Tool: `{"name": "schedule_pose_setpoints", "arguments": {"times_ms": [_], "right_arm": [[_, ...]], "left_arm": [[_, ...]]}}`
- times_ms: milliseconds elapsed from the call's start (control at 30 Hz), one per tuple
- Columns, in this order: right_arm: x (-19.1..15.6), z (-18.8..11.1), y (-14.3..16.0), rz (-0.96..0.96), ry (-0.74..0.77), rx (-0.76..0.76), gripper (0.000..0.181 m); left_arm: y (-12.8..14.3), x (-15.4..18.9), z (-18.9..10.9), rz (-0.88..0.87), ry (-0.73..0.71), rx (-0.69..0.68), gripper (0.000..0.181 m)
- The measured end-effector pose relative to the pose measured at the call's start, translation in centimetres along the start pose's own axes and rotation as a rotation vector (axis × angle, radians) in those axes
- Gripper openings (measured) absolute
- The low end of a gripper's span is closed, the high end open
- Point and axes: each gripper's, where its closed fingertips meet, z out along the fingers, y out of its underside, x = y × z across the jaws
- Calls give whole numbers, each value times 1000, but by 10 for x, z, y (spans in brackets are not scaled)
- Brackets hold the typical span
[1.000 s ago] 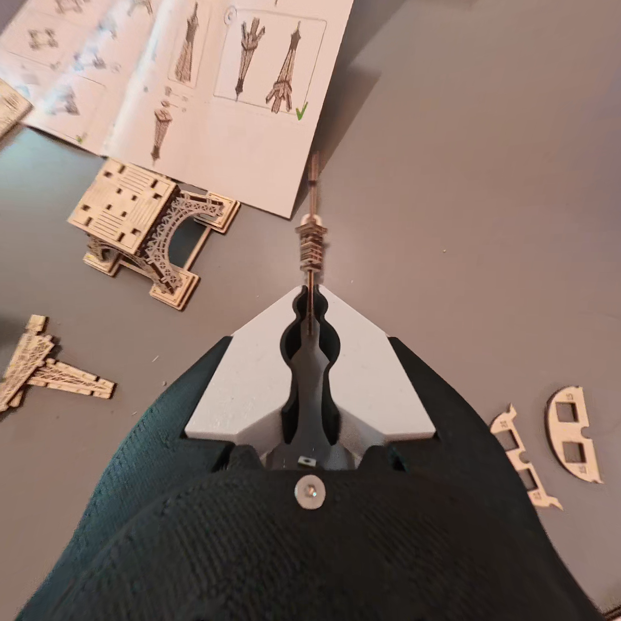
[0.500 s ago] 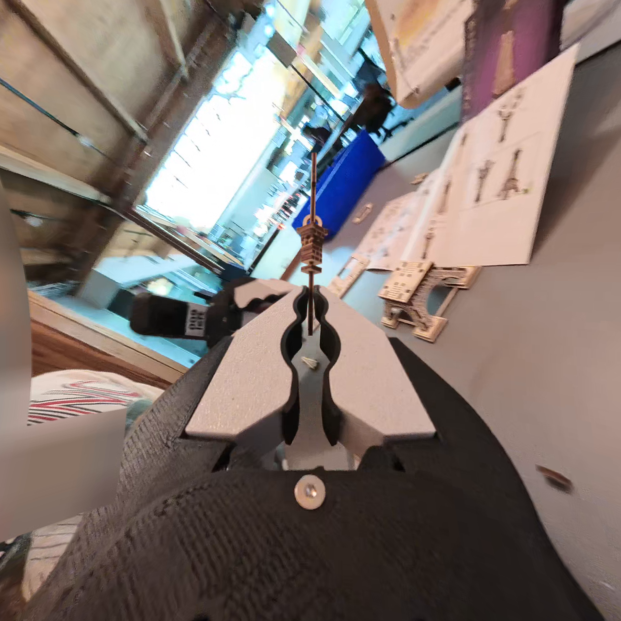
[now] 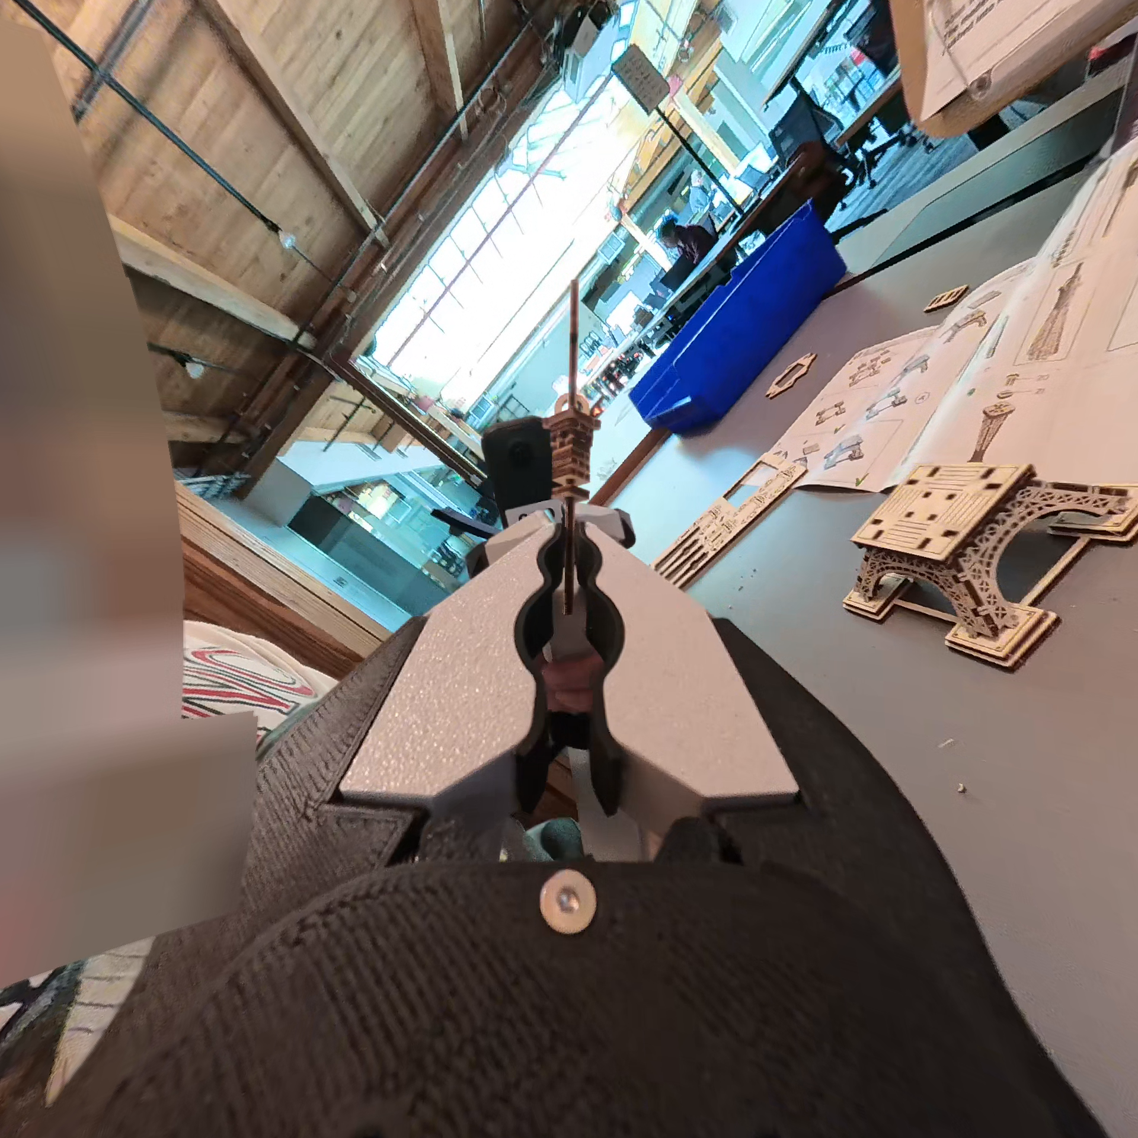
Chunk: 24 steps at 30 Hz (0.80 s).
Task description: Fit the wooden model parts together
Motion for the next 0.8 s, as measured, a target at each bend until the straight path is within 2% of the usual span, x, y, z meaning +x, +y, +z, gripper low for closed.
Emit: {"name": "schedule_pose_setpoints", "arguments": {"times_ms": [100, 467, 800], "right_arm": [[1, 3, 5, -6, 1, -10, 0], [7, 7, 16, -75, 67, -41, 1], [9, 11, 17, -116, 101, -45, 1]], "left_arm": [[1, 1, -4, -40, 17, 19, 9], [3, -9, -9, -83, -25, 84, 1], [2, -12, -8, -90, -56, 159, 3]]}}
